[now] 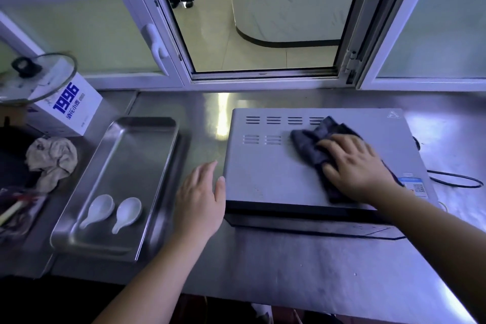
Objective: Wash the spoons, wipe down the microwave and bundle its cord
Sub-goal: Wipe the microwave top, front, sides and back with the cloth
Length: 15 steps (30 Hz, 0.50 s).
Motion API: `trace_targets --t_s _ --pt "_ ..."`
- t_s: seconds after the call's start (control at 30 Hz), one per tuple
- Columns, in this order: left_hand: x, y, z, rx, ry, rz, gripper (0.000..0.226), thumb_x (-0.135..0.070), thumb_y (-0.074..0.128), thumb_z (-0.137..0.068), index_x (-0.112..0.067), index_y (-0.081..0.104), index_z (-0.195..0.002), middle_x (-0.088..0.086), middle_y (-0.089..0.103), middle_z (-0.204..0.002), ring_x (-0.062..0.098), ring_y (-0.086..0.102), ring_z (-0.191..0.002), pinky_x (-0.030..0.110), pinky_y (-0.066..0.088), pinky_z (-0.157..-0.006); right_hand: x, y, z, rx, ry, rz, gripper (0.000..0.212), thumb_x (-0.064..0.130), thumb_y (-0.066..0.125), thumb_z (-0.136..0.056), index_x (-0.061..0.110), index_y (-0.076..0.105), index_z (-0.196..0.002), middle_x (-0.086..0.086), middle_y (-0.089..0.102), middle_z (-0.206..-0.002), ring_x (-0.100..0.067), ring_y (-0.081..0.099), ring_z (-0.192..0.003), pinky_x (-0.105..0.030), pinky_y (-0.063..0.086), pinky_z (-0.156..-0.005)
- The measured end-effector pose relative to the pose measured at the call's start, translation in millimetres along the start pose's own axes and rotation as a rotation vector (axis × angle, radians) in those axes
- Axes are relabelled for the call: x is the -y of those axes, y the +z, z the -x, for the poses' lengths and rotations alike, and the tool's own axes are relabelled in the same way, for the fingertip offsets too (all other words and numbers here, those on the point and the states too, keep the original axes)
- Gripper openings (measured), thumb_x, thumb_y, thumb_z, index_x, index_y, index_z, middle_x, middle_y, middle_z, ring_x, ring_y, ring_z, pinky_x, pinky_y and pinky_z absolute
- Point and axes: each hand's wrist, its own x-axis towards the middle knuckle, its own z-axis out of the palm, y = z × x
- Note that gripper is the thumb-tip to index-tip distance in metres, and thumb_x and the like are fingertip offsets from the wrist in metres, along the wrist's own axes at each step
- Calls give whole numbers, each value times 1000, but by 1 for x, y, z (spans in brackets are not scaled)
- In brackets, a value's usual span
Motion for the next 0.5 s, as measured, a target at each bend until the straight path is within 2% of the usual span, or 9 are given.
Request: trace_targets --t_s 0.1,0.13,0.2,0.3,0.5 --pt "9 -1 3 -2 -20 17 54 -45 31 -102 -19 53 -143 2 59 -142 27 56 -129 46 49 -102 8 4 -38 39 211 -47 66 54 33 -92 39 28 -155 0 22 -167 -26 17 -154 -44 13 -125" --pt "13 -1 4 -4 -24 23 53 -45 31 -103 -18 54 -143 2 60 -141 27 57 -128 46 49 -101 14 7 -51 66 258 -66 68 54 31 -93 40 19 -158 1 11 -170 -26 7 -157 -44 5 -126" --pt "21 -2 6 -9 -30 35 53 -44 32 -103 -17 55 -142 3 61 -141 28 58 -127 47 50 -100 29 10 -74 89 305 -93 70 56 24 -94 37 12 -161 2 2 -171 -27 -2 -157 -45 -1 -126" --pt "28 -4 7 1 -56 34 53 -45 32 -103 -18 54 -144 3 60 -142 28 56 -129 46 49 -102 63 12 -98 102 287 -111 71 57 19 -95 35 11 -162 3 0 -172 -26 -5 -157 -46 -2 -126" --pt "32 -8 6 15 -49 4 55 -45 31 -102 -19 53 -145 1 60 -142 26 56 -130 46 48 -102 127 21 -112 151 78 -79 70 59 15 -96 35 11 -162 8 -2 -171 -20 -8 -157 -44 -5 -126"
